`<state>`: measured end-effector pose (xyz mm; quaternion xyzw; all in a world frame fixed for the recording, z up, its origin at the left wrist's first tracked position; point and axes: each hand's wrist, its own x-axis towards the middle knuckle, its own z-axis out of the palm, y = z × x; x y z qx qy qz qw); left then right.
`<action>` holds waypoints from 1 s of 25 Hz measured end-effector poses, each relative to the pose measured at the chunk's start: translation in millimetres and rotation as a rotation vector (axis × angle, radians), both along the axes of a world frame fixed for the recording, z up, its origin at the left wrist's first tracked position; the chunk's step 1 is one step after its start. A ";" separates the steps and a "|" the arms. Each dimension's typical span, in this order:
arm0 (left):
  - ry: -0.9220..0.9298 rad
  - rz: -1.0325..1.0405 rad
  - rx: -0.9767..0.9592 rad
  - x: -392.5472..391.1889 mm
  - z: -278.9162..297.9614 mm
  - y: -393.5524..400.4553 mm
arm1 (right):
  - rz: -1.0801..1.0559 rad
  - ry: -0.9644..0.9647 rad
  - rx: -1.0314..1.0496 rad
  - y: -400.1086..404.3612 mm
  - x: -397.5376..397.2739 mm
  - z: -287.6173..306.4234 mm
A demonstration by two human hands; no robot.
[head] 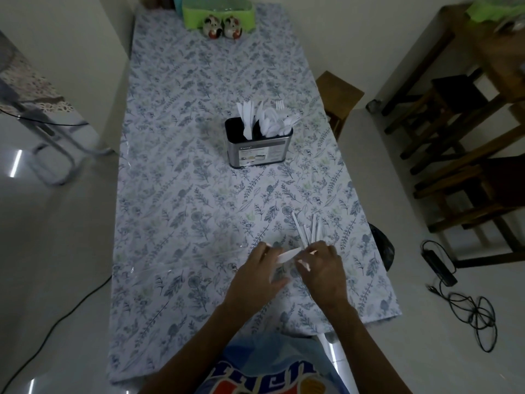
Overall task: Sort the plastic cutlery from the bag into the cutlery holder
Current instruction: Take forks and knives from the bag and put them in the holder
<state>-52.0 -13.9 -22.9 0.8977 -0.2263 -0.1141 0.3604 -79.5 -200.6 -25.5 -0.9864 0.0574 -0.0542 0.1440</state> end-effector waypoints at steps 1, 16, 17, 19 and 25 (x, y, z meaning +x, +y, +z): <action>-0.040 0.030 0.032 0.7 -0.7 -1.0 | 0.048 -0.012 -0.005 4.7 0.3 1.3; 0.605 0.285 -0.154 18.7 14.1 3.3 | 0.174 0.089 0.026 25.2 4.4 2.7; 0.704 0.286 -0.215 15.3 12.1 2.0 | 0.221 0.073 0.081 27.7 6.9 3.1; 0.863 0.341 -0.351 5.6 10.0 0.1 | 0.290 0.067 0.178 32.7 9.8 2.8; 0.820 0.505 -0.439 9.9 7.0 4.4 | 0.003 0.104 0.277 -11.6 21.4 -6.8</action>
